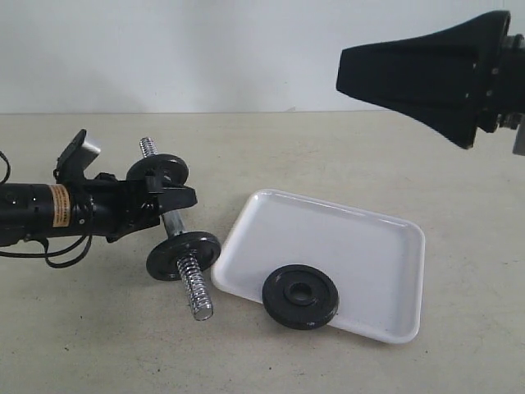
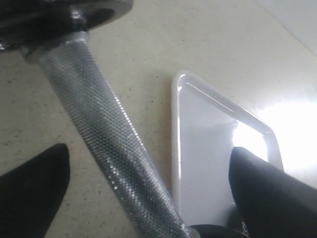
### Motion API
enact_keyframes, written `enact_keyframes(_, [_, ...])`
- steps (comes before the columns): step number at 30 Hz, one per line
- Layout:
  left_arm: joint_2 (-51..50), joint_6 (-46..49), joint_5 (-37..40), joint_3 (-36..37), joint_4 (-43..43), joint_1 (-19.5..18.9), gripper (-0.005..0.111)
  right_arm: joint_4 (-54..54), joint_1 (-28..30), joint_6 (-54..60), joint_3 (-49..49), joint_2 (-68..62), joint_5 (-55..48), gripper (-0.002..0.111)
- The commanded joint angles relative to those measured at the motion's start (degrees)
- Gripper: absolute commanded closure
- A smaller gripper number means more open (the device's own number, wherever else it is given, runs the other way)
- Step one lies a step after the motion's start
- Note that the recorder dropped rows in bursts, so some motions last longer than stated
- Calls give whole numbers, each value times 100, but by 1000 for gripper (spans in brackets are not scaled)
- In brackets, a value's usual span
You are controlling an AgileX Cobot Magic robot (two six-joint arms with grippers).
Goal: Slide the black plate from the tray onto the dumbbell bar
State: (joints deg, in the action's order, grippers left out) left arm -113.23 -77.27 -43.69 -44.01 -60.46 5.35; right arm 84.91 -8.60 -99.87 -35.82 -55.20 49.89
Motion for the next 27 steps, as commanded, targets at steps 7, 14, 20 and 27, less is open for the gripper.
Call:
enact_keyframes(7, [572, -508, -422, -26, -1242, -690, 26, 18, 6, -32, -19, -17, 133, 3])
enact_keyframes(14, [1183, -74, -2627, -38, -1187, -891, 26, 18, 6, -20, -19, -17, 134, 3])
enact_keyframes(20, [1458, 2963, -2317, -103, -1487, -941, 26, 64, 6, -20, -19, -17, 164, 3])
enact_keyframes(27, [1626, 7848, -553, -138, -1879, -929, 26, 267, 6, -7, -19, -17, 83, 3])
